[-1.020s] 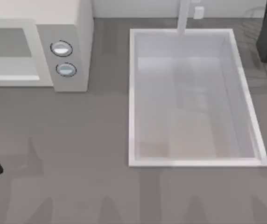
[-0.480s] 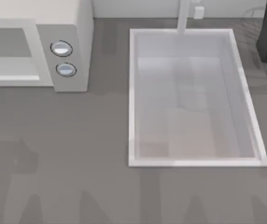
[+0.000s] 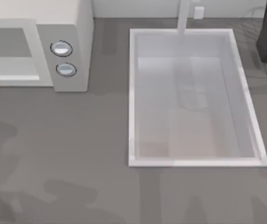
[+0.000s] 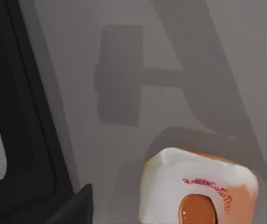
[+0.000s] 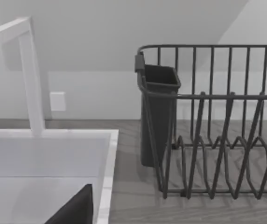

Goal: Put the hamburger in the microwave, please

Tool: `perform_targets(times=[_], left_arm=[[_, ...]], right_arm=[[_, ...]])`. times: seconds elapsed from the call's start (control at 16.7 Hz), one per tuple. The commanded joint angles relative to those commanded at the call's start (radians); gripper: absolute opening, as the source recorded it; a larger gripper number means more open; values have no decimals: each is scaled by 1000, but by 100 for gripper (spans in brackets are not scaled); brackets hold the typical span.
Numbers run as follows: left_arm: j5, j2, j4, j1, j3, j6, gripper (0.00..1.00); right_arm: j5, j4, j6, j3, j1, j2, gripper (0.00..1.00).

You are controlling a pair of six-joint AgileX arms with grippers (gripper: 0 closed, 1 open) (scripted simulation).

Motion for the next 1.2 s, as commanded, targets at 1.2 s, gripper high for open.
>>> perform_targets(times=[1.2], left_arm=[[-1, 573, -195, 112, 256, 270, 100]], right_arm=[[0, 0, 0, 0, 0, 0, 100]])
